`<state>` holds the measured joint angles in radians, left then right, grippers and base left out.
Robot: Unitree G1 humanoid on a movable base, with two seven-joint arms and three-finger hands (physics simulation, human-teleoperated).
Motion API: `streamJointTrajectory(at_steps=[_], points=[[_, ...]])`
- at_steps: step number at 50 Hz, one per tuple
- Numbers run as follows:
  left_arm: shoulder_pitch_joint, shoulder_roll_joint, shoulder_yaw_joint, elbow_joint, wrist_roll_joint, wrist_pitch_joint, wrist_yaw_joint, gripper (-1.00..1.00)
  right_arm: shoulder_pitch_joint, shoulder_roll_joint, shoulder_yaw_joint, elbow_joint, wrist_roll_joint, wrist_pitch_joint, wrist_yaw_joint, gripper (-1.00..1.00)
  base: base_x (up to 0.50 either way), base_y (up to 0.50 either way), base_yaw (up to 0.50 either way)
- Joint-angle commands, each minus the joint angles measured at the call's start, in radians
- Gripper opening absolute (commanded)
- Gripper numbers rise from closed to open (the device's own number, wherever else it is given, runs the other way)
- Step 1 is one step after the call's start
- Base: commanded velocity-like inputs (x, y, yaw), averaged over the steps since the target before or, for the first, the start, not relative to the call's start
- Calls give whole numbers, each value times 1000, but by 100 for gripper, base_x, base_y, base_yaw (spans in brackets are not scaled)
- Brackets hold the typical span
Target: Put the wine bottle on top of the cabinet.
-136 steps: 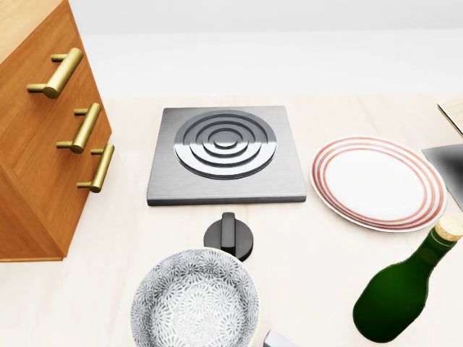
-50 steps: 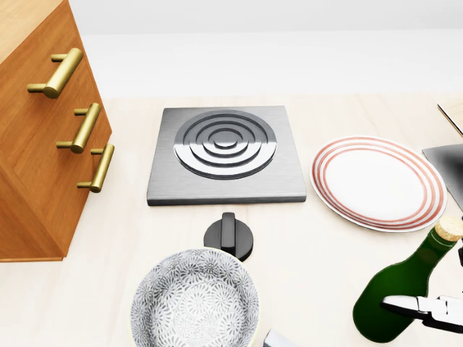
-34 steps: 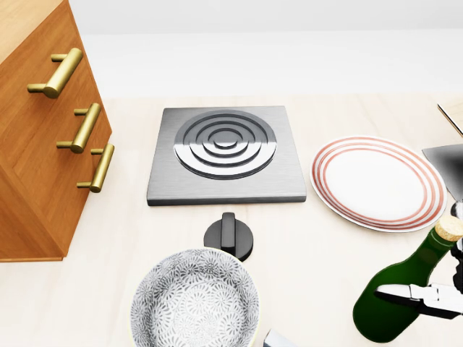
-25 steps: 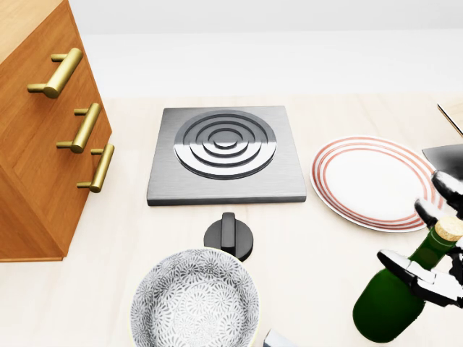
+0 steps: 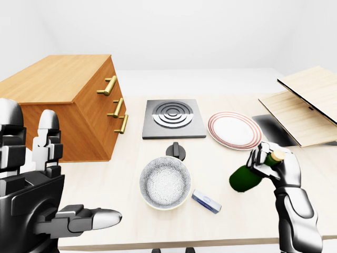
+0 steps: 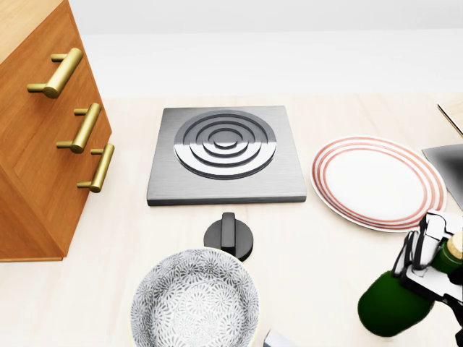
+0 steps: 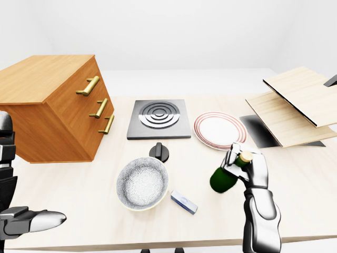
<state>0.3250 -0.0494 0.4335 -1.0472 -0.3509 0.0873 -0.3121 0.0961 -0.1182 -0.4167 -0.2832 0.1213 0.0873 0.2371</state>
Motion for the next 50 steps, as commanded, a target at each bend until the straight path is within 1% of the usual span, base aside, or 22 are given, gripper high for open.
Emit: streamJointTrajectory(at_steps=[1,2,3,5,9,12,18,20,21,24,28,29,30,34,39,40,42,44,46,47,48,50], points=[[20,-59,-10,36,51,0,-68,100,17,26,9,-118,31,0,11,-100,0,0,0],[-2,-18,8,10,12,0,-27,100,8,21,5,-113,23,0,4,-100,0,0,0],[-2,-8,12,3,0,0,-16,100,7,20,2,-122,26,0,6,-100,0,0,0],[-3,-9,13,0,-1,0,-15,100,7,21,-5,-140,37,0,13,-100,0,0,0],[-8,-28,4,0,27,0,-31,100,-8,10,-20,-259,52,0,-1,-100,0,0,0],[-3,-10,0,0,10,0,-12,100,-26,1,-20,-372,48,0,-4,-100,0,0,0],[3,11,-2,0,-7,0,8,100,-79,-17,-37,-552,63,0,0,-100,0,0,0],[8,24,-3,0,-21,0,21,100,-108,-20,-57,-575,70,0,-17,-100,0,0,0],[9,24,-9,0,-18,0,23,100,-144,-36,-77,-593,95,0,-29,-100,0,0,0],[3,34,-6,0,-30,0,37,100,-178,-63,-82,-598,120,0,-56,-100,0,0,0],[3,31,-5,0,-26,0,33,100,-201,-83,-66,-594,132,0,-81,-100,0,0,0],[15,-6,-11,21,7,0,-8,100,-206,-86,-62,-598,133,0,-86,-100,0,0,0],[-3,2,5,6,-5,0,0,100,-209,-90,-60,-602,136,0,-89,-100,0,0,0],[-5,9,21,0,-21,0,4,100,-254,-115,-58,-631,157,0,-107,-100,0,0,0],[-9,7,17,0,-18,0,8,100,-337,-161,-31,-619,182,0,-129,-100,0,0,0],[-10,6,18,0,-16,0,6,100,-385,-181,-19,-603,195,0,-132,-100,0,0,0],[-12,12,20,0,-22,0,12,100,-427,-197,-11,-588,210,0,-142,-100,0,0,0],[-9,16,20,0,-27,0,16,100,-483,-231,19,-571,205,0,-156,-100,0,0,0],[-8,19,16,0,-28,0,21,100,-519,-238,28,-560,213,0,-159,-100,0,0,0],[4,-9,10,6,-4,0,-8,100,-531,-242,34,-551,213,0,-160,-100,0,0,0],[-9,7,20,2,-20,0,7,100,-553,-248,42,-538,212,0,-163,-100,0,0,0],[-8,21,20,0,-34,0,22,100,-578,-251,48,-531,220,0,-166,-100,0,0,0]])
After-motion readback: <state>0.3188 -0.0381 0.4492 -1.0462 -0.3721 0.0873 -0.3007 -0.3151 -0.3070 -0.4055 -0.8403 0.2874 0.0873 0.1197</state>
